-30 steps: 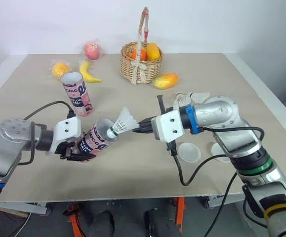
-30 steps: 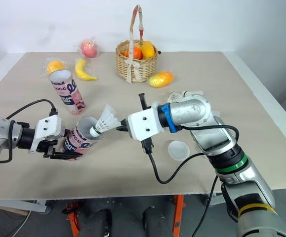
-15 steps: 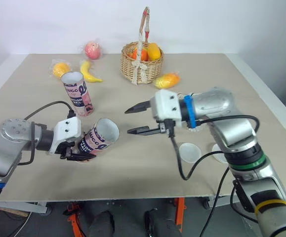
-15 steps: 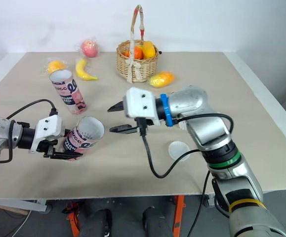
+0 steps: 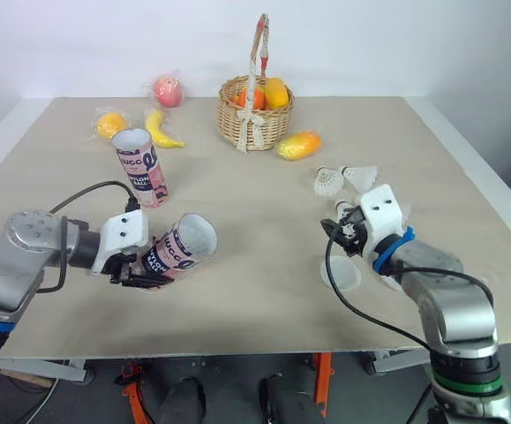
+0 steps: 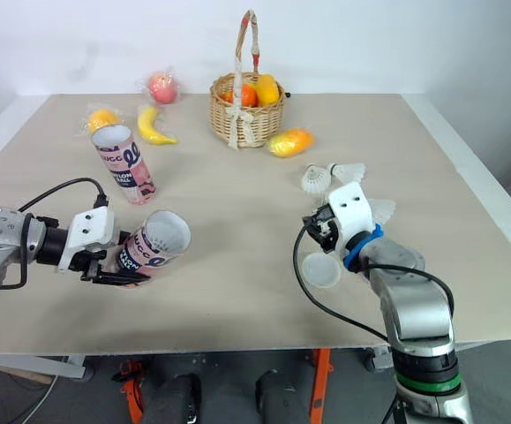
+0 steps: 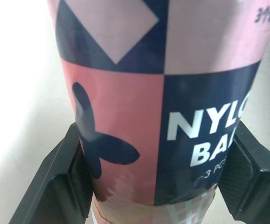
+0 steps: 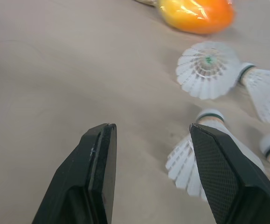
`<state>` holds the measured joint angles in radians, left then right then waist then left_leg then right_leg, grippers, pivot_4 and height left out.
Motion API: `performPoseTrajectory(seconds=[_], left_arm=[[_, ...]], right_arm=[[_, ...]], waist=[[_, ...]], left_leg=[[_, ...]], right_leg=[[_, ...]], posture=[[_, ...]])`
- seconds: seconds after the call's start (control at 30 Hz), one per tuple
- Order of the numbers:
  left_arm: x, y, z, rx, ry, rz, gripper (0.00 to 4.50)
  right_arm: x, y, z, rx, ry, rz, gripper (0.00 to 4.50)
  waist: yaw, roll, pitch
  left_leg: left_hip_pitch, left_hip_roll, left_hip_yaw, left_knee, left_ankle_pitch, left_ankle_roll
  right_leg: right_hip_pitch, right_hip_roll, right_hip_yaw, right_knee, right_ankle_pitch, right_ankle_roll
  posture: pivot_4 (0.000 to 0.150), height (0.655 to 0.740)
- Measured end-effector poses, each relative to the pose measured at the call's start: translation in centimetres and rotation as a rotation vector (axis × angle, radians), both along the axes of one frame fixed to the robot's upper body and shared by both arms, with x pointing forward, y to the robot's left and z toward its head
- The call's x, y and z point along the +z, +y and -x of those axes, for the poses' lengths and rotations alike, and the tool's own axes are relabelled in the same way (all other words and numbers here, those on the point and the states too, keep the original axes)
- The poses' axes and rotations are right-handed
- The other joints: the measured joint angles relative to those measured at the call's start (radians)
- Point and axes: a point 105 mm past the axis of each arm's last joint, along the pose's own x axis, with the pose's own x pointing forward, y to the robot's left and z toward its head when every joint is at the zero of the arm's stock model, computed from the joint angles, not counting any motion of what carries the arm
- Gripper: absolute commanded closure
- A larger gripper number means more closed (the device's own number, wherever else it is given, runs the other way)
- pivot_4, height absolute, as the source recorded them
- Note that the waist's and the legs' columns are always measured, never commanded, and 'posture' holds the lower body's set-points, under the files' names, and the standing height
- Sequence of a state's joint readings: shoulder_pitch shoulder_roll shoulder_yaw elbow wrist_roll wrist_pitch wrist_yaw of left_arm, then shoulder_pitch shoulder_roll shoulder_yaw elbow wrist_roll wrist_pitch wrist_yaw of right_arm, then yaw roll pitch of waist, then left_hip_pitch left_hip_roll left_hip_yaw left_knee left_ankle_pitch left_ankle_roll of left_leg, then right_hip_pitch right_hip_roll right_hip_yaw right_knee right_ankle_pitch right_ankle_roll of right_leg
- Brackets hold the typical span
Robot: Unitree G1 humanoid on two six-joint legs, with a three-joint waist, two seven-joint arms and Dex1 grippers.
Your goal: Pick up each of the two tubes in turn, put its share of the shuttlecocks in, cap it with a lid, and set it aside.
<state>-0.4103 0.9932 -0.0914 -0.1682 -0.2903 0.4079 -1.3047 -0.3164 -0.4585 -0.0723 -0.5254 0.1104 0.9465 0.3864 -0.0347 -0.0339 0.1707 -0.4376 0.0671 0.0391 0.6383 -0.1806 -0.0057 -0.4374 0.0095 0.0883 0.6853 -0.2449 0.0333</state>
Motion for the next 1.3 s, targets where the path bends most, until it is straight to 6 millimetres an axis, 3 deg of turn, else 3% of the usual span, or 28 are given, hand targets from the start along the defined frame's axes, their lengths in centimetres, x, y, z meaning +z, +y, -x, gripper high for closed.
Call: performPoseTrajectory(seconds=[0.13,0.47,0.7,0.93,1.0,1.13,1.17,1.3], left_arm=[[0.0,0.0,-0.1,-0.009,0.0,-0.003,1.3],[-0.1,-0.1,-0.2,-0.011,-0.001,0.0,1.3],[-0.1,-0.1,-0.2,-0.009,-0.001,0.001,1.3],[-0.1,-0.1,-0.2,-0.001,-0.004,0.002,1.3],[-0.1,-0.1,-0.2,0.001,-0.007,0.003,1.3],[-0.1,-0.1,-0.1,0.002,-0.008,0.005,1.3],[-0.1,-0.1,-0.1,0.003,-0.008,0.005,1.3],[-0.1,-0.1,-0.1,0.006,-0.01,0.006,1.3]], right_arm=[[-0.7,-0.7,0.1,-0.081,0.004,0.026,1.79],[-3.1,-2.3,-1.6,-0.226,0.082,0.019,1.79],[-2.8,-1.5,-3.2,-0.224,0.07,-0.012,1.79],[-3.6,-1.3,-4.1,-0.243,0.097,-0.025,1.79],[-3.8,-1.4,-4.3,-0.257,0.098,-0.023,2.29],[-4.2,-1.8,-4.7,-0.28,0.101,-0.017,4.11],[-4.2,-1.8,-4.7,-0.279,0.099,-0.017,4.38],[-4.2,-1.6,-4.7,-0.262,0.098,-0.017,4.38]], waist=[[-0.003,0.0,0.0],[-0.007,0.0,0.0],[-0.01,0.0,0.0],[-0.01,0.0,0.0],[-0.01,0.0,0.0],[-0.01,0.0,0.0],[-0.01,0.0,0.0],[-0.01,0.0,0.0]], left_leg=[[0.0,0.0,0.0,0.001,0.0,0.0],[0.0,0.0,0.0,0.0,0.0,0.001],[0.0,0.0,-0.001,0.0,0.0,0.001],[0.0,0.0,-0.001,0.0,0.0,0.001],[0.0,0.0,-0.001,0.0,0.0,0.001],[0.0,0.0,-0.001,0.0,0.0,0.001],[0.0,0.0,-0.001,0.0,0.0,0.001],[0.0,0.0,-0.001,0.0,0.0,0.001]], right_leg=[[0.0,0.0,0.0,0.0,0.0,-0.001],[0.001,0.0,0.0,0.0,0.0,0.001],[0.001,0.0,0.0,0.0,0.0,0.001],[0.001,0.0,0.0,0.0,0.0,0.001],[0.001,0.0,0.0,0.0,0.0,0.001],[0.001,0.0,0.0,0.0,0.0,0.001],[0.0,0.0,0.0,0.0,0.0,0.001],[0.0,0.0,0.0,0.0,0.0,0.001]], posture=[[0.15,0.74],[0.15,0.74],[0.15,0.74],[0.15,0.74],[0.15,0.74],[0.15,0.74],[0.15,0.74],[0.15,0.74]])
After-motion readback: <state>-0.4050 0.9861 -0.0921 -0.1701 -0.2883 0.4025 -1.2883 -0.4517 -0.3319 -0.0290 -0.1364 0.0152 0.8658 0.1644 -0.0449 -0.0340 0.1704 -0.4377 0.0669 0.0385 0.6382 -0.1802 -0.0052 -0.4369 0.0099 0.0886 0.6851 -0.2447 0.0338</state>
